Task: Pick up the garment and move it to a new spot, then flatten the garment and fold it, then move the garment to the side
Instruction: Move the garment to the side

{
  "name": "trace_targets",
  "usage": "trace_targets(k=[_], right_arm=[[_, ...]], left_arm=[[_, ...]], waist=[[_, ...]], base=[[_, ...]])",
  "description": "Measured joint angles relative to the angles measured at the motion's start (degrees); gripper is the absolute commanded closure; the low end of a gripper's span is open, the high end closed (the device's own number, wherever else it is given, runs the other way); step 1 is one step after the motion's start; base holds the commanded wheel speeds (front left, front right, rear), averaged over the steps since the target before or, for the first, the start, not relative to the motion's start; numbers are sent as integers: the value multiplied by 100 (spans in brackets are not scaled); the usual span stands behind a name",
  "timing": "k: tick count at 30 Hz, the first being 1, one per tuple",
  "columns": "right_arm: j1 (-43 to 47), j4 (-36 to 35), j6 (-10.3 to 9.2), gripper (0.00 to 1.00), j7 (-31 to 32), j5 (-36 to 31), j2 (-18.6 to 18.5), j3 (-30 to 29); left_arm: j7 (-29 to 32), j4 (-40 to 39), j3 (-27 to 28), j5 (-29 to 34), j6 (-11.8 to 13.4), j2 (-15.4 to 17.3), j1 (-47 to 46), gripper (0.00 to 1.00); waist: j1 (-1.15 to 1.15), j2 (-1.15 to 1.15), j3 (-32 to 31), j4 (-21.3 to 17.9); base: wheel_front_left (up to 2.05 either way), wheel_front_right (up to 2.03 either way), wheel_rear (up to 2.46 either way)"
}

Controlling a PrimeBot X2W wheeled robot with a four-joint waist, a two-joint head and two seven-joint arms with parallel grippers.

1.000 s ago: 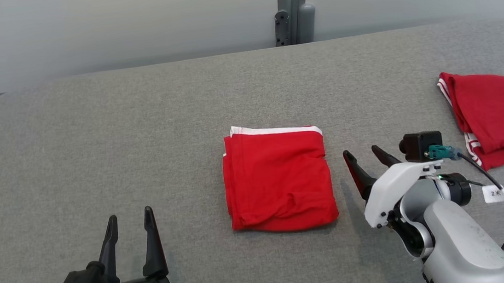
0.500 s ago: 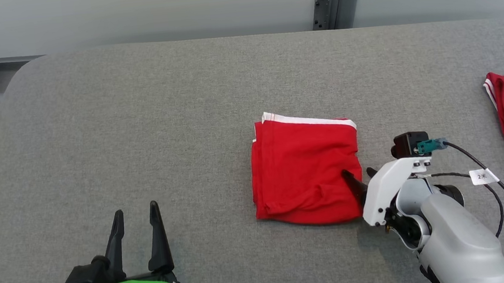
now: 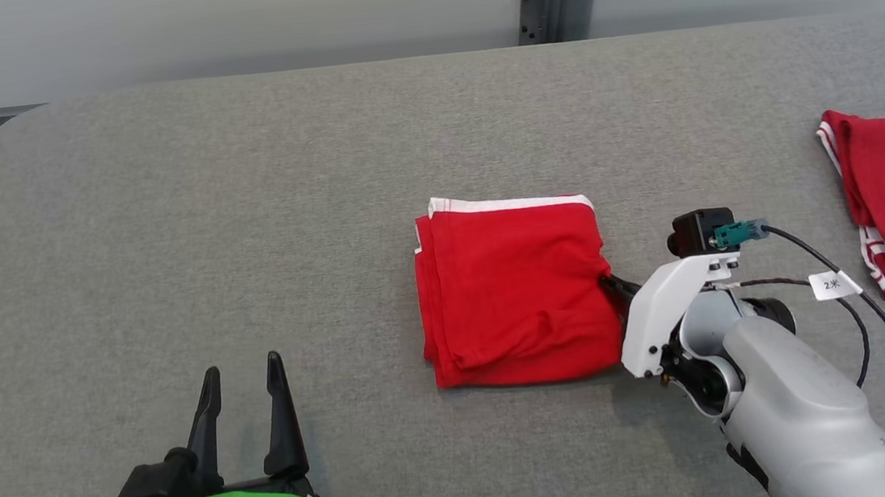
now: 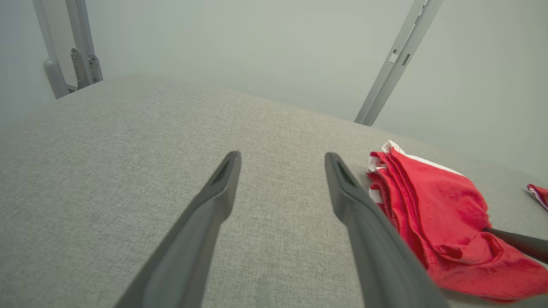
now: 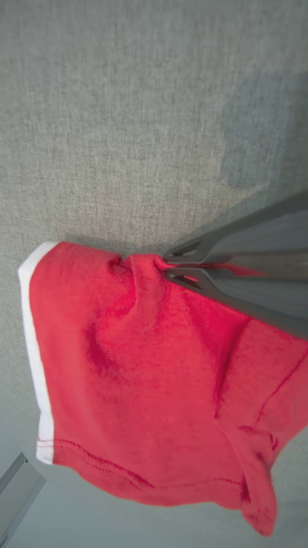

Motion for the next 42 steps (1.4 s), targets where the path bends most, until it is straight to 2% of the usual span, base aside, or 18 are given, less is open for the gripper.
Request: trace_targets(k=[6, 12, 24, 32, 42], right_arm=[[-32, -430, 0, 100, -127, -35, -528, 547], [-156, -814, 0, 100, -141, -10, -921, 746], [-422, -1091, 0, 100, -497, 44, -913, 720], [-626, -994, 0, 100, -743, -9, -971, 544], [-695, -1032, 0, 100, -792, -47, -1042, 467]], left_arm=[[1, -53, -73, 162, -100, 0, -99, 0], [1, -140, -138, 381, -189, -2, -305, 0], [0, -111, -105, 714, -347, 90, -715, 0], [1, -85, -87, 765, -370, 198, -775, 0], [2, -109, -57, 753, -326, 288, -772, 0]], waist=[[0, 0, 51, -464], [0, 0, 159, -1068], [0, 0, 664, -2246], [0, 0, 1088, -2536], [0, 0, 1093, -2487]], base=[[0, 0, 0], [0, 0, 0], [0, 0, 0], [0, 0, 0], [0, 0, 0]])
